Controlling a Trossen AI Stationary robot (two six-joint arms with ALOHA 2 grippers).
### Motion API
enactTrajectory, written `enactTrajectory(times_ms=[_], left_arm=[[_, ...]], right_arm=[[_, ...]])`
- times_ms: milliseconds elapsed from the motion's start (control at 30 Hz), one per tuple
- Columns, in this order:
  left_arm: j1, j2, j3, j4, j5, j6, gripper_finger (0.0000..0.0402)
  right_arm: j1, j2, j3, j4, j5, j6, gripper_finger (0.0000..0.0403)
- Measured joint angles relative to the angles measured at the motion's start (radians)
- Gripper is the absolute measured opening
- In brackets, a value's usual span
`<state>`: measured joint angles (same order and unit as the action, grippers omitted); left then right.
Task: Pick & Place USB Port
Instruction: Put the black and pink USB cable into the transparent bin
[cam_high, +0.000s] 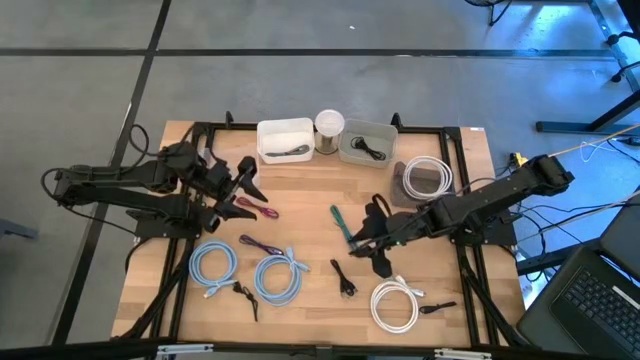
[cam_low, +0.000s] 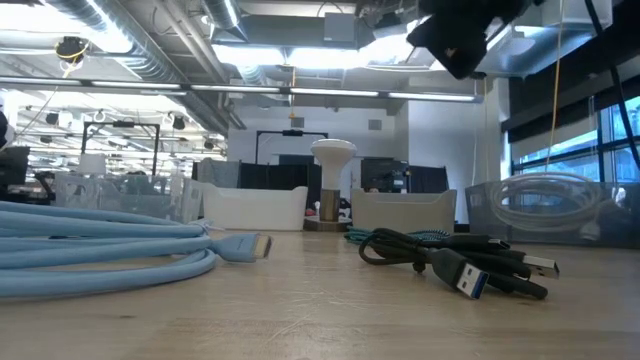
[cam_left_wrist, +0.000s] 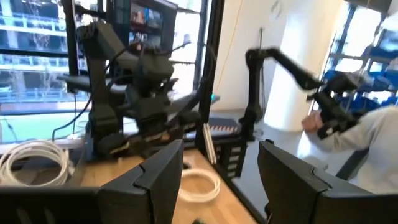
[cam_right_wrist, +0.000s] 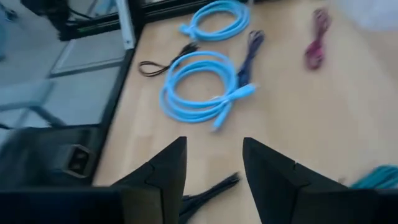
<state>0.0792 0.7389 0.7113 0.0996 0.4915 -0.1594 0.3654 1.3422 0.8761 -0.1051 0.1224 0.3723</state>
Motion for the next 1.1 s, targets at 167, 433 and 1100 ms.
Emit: enactTrajectory(times_ms=[167, 433, 1100], left_arm=[[0.0, 0.005, 0.0, -0.005, -0.021, -0.013, 0.0198], [-0.002, 0.049, 0.0, -0.057, -0.072, 0.037, 0.0198], [0.0, 0.371, 0.0, -0.728, -0.691, 0.302, 0.0198]], right_arm=[[-0.017, 0.0, 0.0, -0.001, 0.087, -0.091, 0.0158], [-0.045, 0.0, 0.0, -0.001, 0.33, -0.303, 0.0158], [-0.051, 0.0, 0.0, 0.007, 0.484, -0.432, 0.0159]])
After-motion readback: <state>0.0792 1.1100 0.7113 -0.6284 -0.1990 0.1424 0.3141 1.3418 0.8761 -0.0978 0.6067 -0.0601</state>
